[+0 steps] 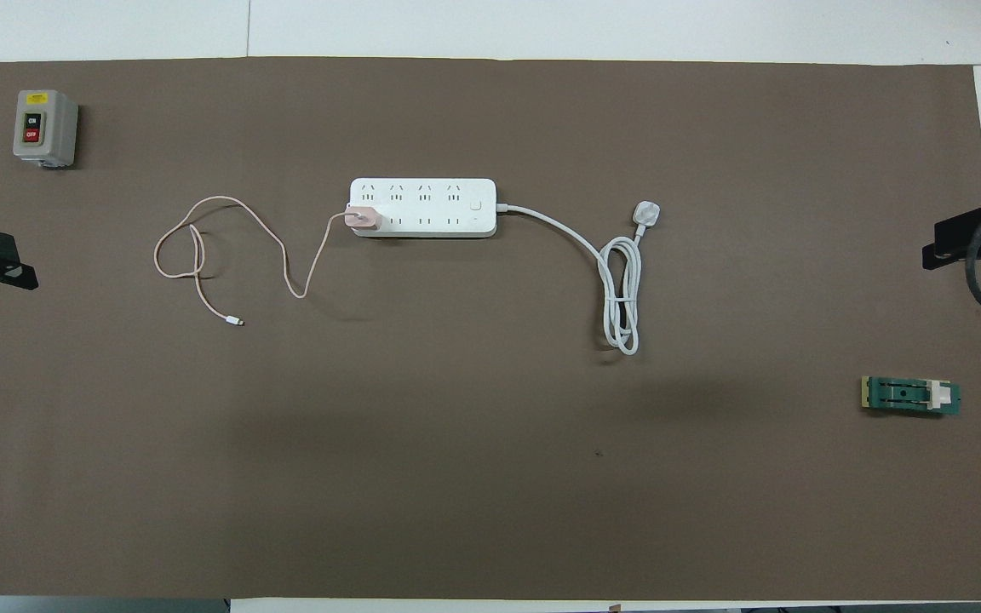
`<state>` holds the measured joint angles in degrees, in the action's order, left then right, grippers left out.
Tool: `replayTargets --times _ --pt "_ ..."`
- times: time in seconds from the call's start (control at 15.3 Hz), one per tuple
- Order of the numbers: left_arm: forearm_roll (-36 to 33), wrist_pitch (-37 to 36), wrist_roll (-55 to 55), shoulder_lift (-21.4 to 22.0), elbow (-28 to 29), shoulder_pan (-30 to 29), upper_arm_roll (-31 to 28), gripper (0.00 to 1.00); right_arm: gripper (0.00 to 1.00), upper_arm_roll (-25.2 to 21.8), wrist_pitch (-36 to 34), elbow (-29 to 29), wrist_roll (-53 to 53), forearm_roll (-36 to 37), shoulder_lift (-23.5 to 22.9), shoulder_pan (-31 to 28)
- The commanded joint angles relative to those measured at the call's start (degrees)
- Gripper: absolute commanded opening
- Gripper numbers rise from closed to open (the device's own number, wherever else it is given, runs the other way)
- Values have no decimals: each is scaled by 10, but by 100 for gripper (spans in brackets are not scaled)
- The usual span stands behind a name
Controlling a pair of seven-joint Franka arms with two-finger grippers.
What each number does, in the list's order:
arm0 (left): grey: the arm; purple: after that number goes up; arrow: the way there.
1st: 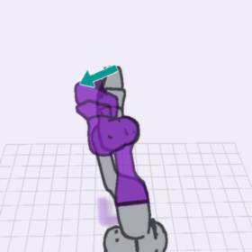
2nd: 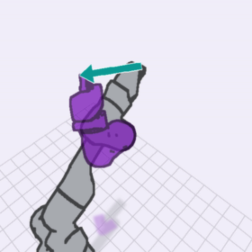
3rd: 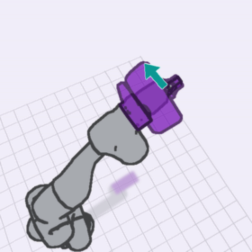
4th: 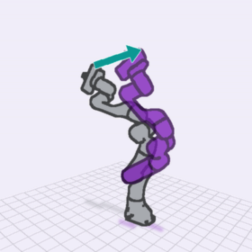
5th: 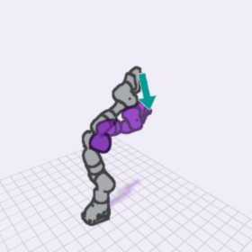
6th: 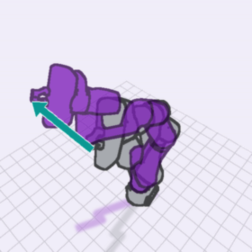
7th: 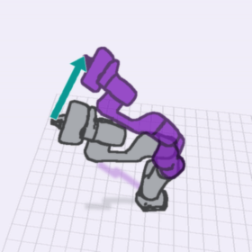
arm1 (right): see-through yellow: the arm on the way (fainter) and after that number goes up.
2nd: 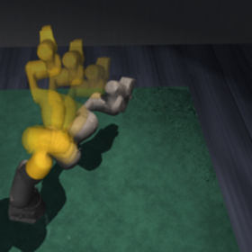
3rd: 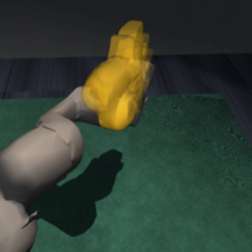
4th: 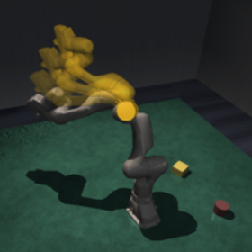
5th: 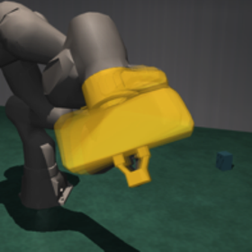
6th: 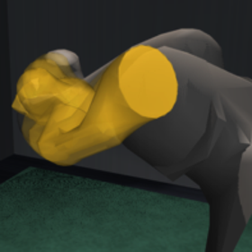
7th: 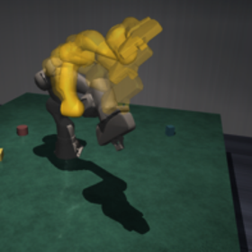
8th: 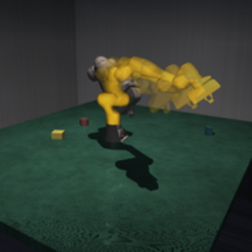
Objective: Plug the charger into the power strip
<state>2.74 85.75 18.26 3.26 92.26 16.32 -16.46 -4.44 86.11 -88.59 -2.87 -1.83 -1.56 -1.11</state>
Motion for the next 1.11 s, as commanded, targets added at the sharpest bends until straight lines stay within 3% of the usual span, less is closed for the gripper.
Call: replayTargets --times 0.0,0.2,0.46,1.05 --pt "-8 15 2 16 19 7 4 100 100 8 2 -5 -6 11 7 -6" --pt "-9 16 -12 15 19 7 6 100 100 8 2 -5 -6 11 7 -5" --pt "-9 22 -149 14 20 9 8 100 100 7 2 -5 -6 11 7 -5" --pt "-11 21 -177 18 28 8 7 100 100 8 2 -5 -6 11 7 -6"
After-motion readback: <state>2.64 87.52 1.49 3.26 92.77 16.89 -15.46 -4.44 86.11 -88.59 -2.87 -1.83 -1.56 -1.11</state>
